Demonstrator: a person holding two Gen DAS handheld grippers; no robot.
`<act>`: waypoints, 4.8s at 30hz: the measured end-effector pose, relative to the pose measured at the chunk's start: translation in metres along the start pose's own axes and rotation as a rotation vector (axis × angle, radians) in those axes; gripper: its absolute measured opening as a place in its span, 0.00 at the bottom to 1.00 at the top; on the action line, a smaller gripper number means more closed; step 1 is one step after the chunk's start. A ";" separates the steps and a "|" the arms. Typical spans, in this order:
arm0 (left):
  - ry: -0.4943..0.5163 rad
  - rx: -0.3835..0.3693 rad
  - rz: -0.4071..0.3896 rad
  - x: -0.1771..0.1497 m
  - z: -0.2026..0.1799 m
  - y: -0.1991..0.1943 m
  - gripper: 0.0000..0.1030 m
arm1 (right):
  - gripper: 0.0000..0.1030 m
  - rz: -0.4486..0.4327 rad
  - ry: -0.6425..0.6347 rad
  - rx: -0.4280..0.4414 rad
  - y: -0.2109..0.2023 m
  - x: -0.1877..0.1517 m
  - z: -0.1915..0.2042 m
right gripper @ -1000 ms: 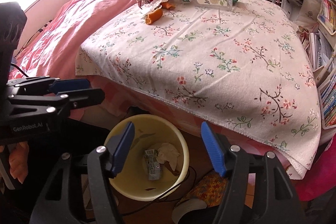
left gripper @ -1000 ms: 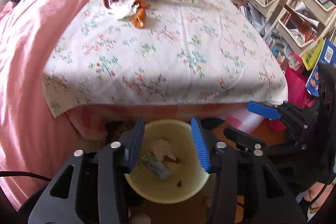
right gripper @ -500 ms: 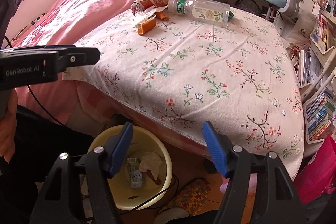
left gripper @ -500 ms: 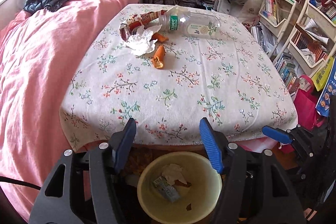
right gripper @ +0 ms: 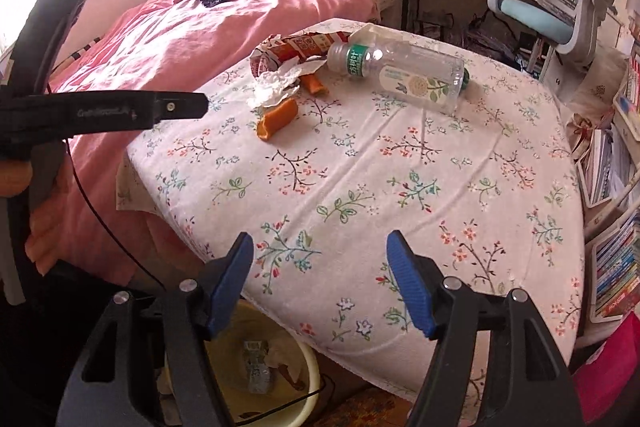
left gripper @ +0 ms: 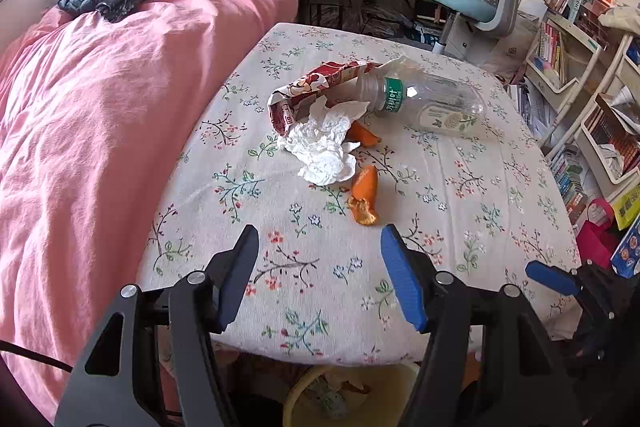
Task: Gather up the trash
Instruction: 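Grasp a tissue with the left tool while the right tool grasps an orange scrap, then drop the orange scrap into the bin with the right tool while the left tool releases the tissue, then move both open tools back over the table toward the remaining trash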
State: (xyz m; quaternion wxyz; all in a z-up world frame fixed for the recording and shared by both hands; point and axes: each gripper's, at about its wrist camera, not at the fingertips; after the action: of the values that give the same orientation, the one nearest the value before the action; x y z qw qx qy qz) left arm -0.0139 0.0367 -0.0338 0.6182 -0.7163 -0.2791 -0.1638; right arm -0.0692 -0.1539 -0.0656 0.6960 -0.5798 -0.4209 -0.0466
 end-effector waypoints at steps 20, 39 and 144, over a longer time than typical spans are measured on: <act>0.030 -0.030 0.140 0.079 -0.006 0.094 0.17 | 0.65 -0.022 -0.008 0.051 0.057 0.057 0.016; 0.107 -0.074 0.112 0.096 -0.014 0.077 0.18 | 0.44 -0.003 0.074 0.098 0.099 0.086 0.010; 0.047 -0.041 0.016 -0.106 -0.020 -0.039 0.63 | 0.75 -0.027 -0.029 -0.077 -0.051 -0.075 0.010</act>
State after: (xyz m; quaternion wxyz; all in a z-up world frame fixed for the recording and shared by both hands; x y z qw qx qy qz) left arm -0.1189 -0.0006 -0.0602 0.6110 -0.7271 -0.2553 -0.1813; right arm -0.1507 -0.1941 -0.0745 0.6663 -0.6011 -0.4366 -0.0640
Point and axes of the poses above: each gripper's, at about its wrist camera, not at the fingertips, and y roughly the way its jaws point, z to its left, x to its top, and after that the axes turned 8 degrees about -y, right-handed
